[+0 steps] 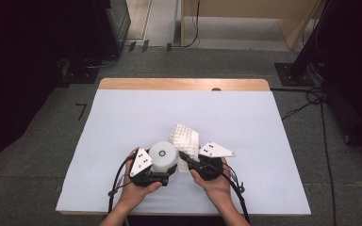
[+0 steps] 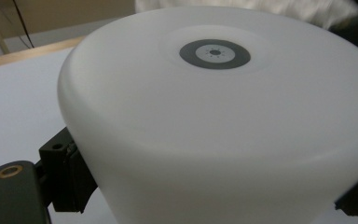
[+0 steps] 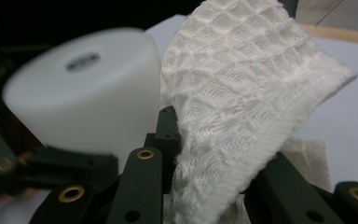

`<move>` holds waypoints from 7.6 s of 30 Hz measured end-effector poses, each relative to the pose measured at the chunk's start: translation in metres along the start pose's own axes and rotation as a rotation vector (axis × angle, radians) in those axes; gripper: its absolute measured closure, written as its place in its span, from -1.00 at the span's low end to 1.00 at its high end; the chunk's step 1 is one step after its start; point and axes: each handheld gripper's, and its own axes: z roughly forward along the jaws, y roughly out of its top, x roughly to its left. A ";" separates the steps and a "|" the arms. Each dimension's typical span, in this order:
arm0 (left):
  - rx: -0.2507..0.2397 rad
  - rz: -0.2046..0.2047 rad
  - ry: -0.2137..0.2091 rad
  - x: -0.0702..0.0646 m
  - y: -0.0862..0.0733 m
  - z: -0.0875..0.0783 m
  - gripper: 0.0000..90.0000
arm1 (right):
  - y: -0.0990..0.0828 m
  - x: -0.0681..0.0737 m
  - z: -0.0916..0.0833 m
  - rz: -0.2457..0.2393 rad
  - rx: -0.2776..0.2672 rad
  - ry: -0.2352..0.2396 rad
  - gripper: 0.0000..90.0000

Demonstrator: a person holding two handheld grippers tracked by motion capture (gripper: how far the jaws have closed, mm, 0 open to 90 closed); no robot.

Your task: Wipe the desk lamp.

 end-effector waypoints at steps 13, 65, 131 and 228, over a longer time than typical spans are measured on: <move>0.004 0.010 0.014 0.001 -0.002 0.001 -0.81 | -0.009 -0.001 0.013 0.016 0.075 -0.011 0.64; 0.012 -0.047 0.290 -0.009 -0.010 0.009 -1.00 | -0.006 -0.017 -0.002 0.051 -0.012 -0.062 0.64; -0.039 0.004 0.006 0.005 -0.001 -0.005 -0.81 | -0.014 -0.001 0.018 0.012 0.098 0.007 0.63; -0.016 0.009 -0.058 0.006 0.000 -0.004 -0.81 | 0.009 0.012 -0.012 -0.028 -0.079 0.032 0.63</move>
